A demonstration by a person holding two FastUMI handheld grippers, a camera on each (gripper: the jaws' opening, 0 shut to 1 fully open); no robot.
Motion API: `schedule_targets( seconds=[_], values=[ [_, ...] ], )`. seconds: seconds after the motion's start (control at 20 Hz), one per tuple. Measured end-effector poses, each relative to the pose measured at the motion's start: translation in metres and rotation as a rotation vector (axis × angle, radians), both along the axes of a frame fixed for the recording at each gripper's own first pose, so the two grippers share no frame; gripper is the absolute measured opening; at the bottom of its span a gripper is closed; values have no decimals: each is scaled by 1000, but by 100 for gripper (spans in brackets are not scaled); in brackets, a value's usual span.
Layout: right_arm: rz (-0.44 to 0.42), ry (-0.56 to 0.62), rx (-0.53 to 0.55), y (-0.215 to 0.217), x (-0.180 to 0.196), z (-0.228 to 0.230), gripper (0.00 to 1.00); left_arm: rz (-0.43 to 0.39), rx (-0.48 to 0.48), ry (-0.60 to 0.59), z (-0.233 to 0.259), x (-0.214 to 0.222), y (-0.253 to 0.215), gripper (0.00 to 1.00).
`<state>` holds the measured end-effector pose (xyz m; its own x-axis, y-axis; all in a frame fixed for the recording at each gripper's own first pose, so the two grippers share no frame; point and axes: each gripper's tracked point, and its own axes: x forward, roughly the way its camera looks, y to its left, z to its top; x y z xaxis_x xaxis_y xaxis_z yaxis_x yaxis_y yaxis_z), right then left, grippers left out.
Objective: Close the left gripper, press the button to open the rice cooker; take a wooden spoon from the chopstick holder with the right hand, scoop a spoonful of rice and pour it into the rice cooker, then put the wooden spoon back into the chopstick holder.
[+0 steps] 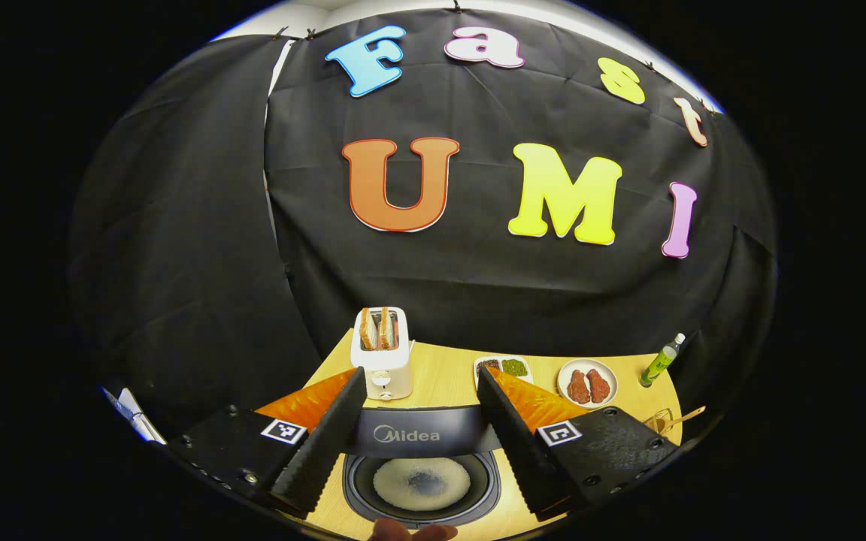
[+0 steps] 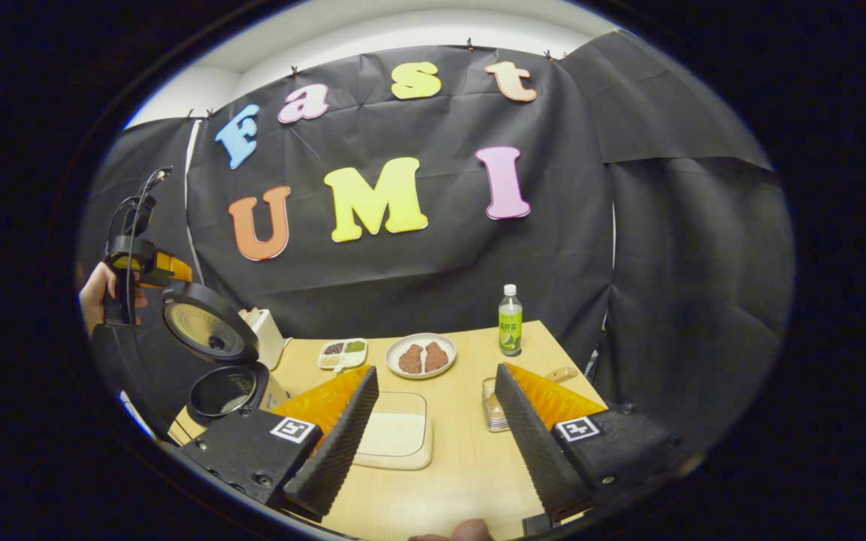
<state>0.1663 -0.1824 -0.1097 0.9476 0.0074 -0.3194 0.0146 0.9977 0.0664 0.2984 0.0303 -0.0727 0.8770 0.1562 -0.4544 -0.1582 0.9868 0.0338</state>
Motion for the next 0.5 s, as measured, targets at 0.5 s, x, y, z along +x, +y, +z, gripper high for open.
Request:
schedule_targets(
  seconds=[0.5],
  values=[
    [74, -17, 26, 22, -9, 5, 99, 27, -89, 61, -59, -101, -23, 97]
  ],
)
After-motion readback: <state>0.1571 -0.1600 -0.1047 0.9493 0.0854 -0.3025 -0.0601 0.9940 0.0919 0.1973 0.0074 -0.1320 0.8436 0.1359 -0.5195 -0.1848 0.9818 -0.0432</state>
